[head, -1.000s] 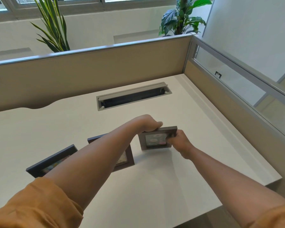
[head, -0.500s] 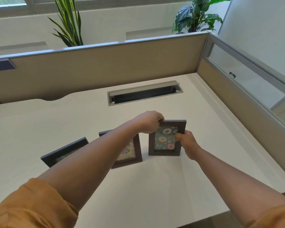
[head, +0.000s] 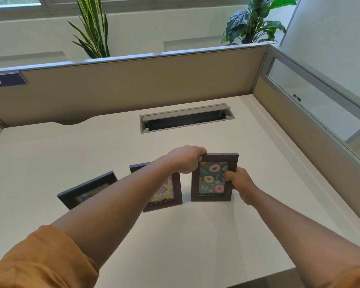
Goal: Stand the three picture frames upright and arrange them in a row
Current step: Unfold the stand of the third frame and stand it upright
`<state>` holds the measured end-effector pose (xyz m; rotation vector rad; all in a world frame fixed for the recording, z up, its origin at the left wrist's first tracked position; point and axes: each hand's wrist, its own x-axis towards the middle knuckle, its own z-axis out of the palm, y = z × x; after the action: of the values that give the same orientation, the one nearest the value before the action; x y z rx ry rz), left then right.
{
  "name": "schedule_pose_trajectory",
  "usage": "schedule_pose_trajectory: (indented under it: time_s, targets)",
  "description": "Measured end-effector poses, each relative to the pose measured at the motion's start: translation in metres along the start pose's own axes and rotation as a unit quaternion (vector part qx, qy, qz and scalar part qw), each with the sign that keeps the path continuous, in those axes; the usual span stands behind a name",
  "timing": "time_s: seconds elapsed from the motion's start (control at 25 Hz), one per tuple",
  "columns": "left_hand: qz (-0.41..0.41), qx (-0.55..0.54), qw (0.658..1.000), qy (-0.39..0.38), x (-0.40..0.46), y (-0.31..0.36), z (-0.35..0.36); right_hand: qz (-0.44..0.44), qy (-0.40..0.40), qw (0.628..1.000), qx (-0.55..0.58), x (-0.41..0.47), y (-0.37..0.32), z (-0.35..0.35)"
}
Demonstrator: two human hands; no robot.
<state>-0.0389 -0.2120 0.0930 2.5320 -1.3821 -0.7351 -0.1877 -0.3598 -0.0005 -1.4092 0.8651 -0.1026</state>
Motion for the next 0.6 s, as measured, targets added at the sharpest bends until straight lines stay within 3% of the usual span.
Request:
schedule_pose_trajectory:
  time_s: [0.16,0.24,0.36,0.48,0.6]
  targets:
    - [0.007,-0.013,1.0,0.012,-0.004,-0.003,0.004,-0.076,0.049,0.996,0.021,-0.007,0.003,0.008]
    - [0.01,-0.018,1.0,0.018,-0.007,-0.004,0.006,-0.14,0.132,0.98,-0.041,-0.01,-0.001,0.015]
    - [0.013,0.008,0.999,0.042,-0.014,-0.007,0.003,-0.273,0.256,0.904,-0.208,-0.02,-0.021,0.037]
    - [-0.016,0.028,0.997,0.067,-0.028,-0.023,-0.005,-0.395,0.229,0.83,-0.319,-0.026,-0.035,0.068]
    - [-0.063,0.048,0.996,0.046,-0.047,-0.048,-0.016,-0.433,0.206,0.778,-0.405,-0.025,-0.038,0.098]
